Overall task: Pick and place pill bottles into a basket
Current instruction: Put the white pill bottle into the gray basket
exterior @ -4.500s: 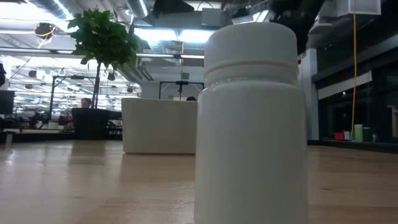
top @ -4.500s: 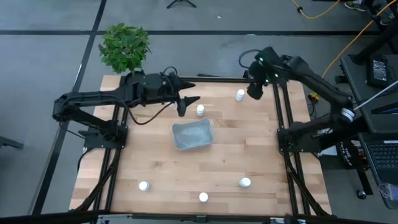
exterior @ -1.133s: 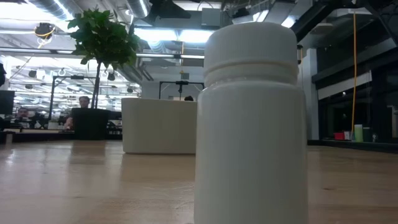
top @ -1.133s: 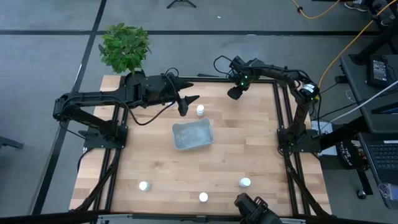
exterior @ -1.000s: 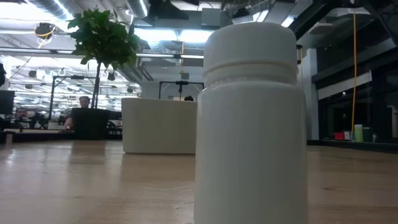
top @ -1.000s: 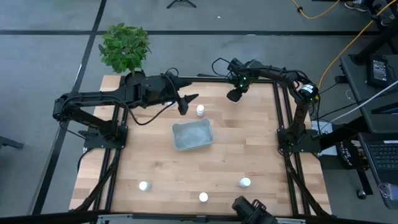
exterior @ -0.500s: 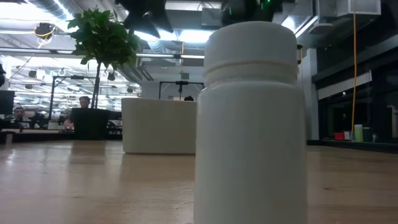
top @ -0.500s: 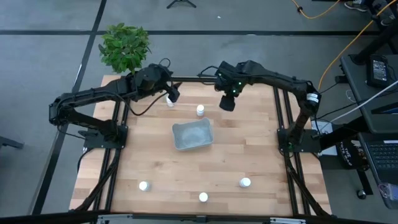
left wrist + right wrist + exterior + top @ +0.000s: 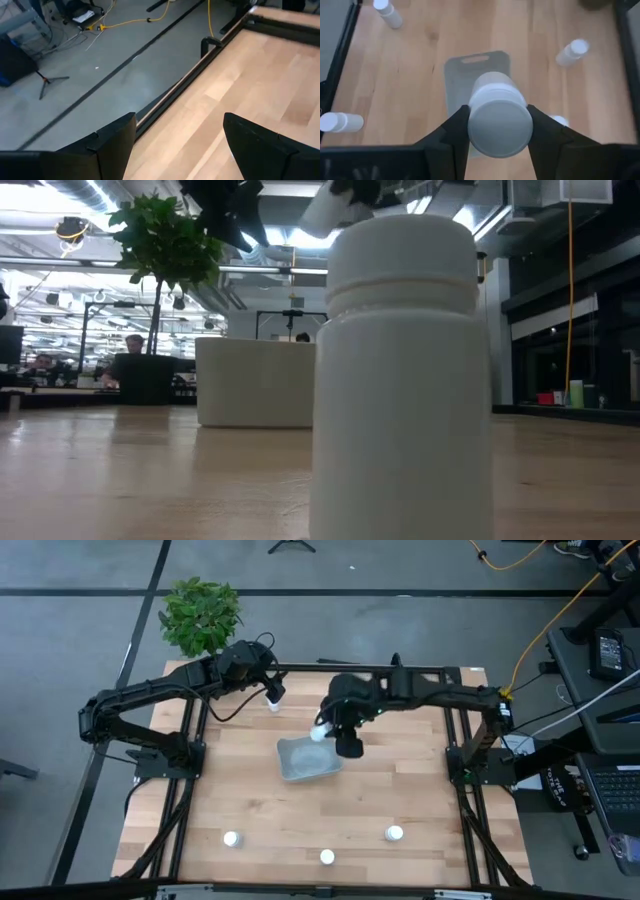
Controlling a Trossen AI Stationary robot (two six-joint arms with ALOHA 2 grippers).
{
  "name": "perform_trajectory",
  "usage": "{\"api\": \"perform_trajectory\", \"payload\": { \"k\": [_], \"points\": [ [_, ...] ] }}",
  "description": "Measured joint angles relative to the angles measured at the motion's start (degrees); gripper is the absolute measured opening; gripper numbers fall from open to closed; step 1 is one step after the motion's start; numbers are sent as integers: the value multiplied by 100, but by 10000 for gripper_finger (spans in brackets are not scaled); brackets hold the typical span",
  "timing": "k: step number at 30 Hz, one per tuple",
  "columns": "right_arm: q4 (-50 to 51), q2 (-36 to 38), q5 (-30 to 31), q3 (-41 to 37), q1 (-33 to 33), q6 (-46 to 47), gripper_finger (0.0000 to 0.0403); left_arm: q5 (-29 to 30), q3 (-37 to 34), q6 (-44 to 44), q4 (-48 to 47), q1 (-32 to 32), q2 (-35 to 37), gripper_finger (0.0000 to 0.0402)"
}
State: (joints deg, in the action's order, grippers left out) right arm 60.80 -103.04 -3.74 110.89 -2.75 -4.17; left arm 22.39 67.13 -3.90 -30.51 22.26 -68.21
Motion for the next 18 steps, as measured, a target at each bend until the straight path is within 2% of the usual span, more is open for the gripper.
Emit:
{"api": "perform_trajectory", "payload": {
  "k": [5, 13, 18],
  "points": [
    [-76, -509, 42, -304, 19, 128, 149, 4, -4, 113, -8, 0, 52, 293],
    [-106, -1519, 140, -332, -68, 389, 149, -7, -4, 166, -29, -2, 344, 292],
    [50, -1932, 559, -332, -179, 609, 149, -33, -4, 157, -23, -13, 559, 292]
  ]
}}
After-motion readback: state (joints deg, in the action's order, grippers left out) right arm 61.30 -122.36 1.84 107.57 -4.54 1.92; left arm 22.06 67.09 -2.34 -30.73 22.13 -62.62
